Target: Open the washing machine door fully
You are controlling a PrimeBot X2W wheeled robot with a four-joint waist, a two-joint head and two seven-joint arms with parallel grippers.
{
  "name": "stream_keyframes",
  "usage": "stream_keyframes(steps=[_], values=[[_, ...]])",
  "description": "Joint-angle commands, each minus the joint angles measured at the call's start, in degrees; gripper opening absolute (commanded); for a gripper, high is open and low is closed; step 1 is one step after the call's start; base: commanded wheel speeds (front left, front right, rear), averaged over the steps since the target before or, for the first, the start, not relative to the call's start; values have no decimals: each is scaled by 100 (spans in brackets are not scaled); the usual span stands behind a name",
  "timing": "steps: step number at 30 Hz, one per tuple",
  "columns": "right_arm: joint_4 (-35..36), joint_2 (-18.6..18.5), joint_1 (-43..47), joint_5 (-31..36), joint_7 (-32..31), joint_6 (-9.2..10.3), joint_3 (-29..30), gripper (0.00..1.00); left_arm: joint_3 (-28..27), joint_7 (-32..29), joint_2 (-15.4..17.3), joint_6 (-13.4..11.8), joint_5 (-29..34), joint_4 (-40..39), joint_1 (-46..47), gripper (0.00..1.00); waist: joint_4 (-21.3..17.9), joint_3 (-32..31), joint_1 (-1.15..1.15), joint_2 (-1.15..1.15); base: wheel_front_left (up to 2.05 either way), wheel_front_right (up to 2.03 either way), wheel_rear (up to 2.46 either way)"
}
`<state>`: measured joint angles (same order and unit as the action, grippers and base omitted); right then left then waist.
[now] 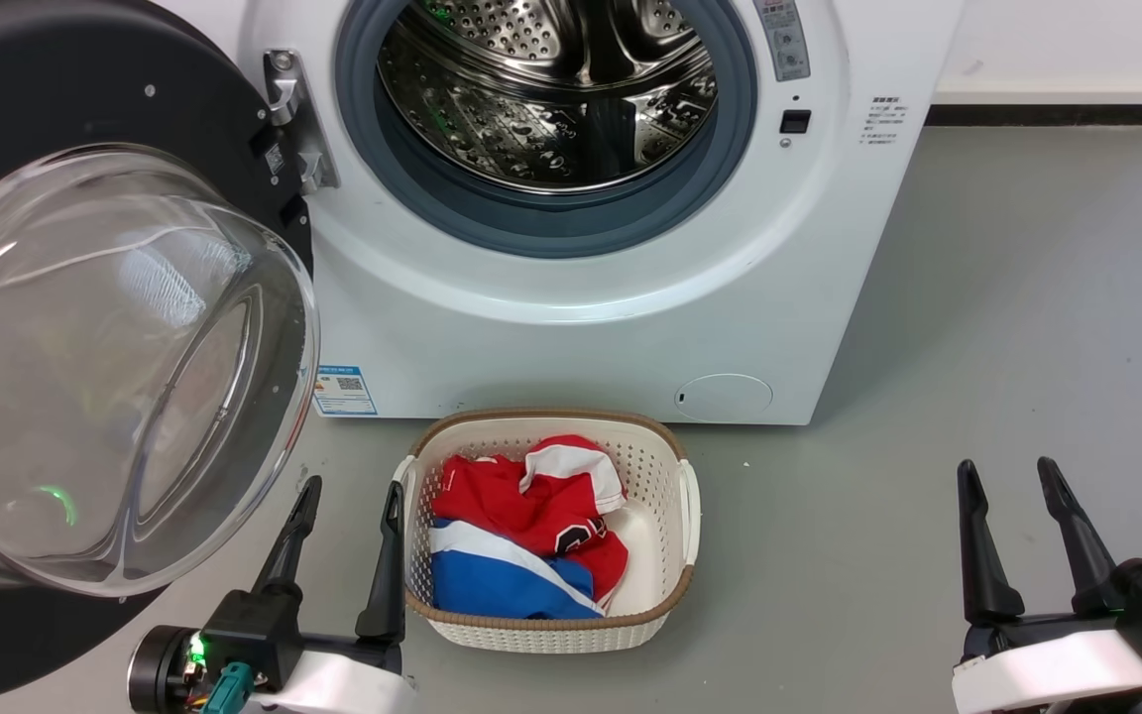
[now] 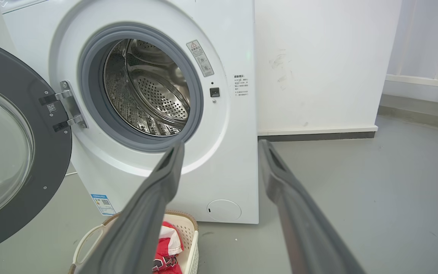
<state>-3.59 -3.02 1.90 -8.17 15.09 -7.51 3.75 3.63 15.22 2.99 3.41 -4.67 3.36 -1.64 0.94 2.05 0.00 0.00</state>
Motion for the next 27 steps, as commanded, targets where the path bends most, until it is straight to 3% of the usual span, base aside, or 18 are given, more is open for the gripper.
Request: stream_keyframes(steps=[1,27], values=[[-3,22,70,-11,9,4,11,100,20,-13,-9,-45,46,-40,-52,100,-28,7,0,0,0,0,0],[-130,23,-7,-61,10,4,22,100,170,-13,-13,-65,-255,120,-37,100,-72,-54,0,0,0,0,0]])
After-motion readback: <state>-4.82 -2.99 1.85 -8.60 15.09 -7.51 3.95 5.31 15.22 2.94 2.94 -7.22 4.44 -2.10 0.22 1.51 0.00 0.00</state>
